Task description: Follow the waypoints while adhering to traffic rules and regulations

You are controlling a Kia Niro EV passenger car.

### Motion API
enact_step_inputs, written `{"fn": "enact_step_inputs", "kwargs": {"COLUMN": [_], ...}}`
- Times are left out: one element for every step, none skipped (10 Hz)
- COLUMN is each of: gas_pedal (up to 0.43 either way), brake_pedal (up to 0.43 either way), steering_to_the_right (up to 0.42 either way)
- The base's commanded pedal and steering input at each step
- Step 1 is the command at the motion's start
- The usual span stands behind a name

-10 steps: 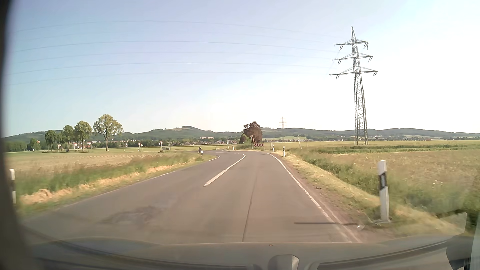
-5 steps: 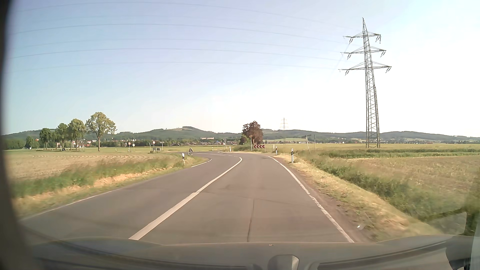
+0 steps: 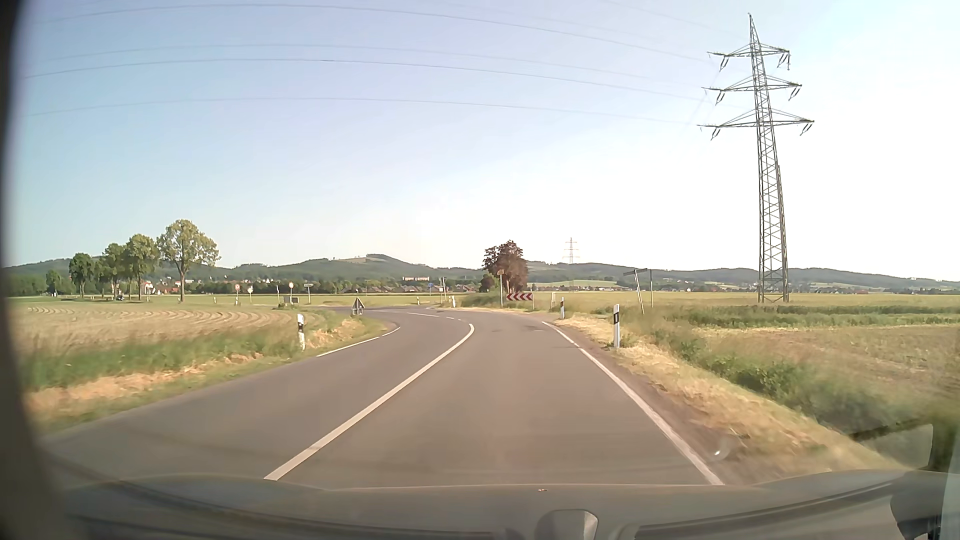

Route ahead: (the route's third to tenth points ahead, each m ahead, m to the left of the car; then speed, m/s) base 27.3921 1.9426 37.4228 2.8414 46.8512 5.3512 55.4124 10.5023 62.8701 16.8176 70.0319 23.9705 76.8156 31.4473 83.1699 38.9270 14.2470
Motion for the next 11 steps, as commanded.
{"fn": "enact_step_inputs", "kwargs": {"gas_pedal": [0.000, 0.000, 0.000, 0.000, 0.000, 0.000, 0.000, 0.000, 0.000, 0.000, 0.000], "brake_pedal": [0.128, 0.116, 0.104, 0.073, 0.055, 0.049, 0.055, 0.067, 0.067, 0.073, 0.073], "steering_to_the_right": [0.005, 0.003, 0.001, -0.001, -0.003, -0.003, -0.003, -0.005, -0.006, -0.008, -0.010]}}
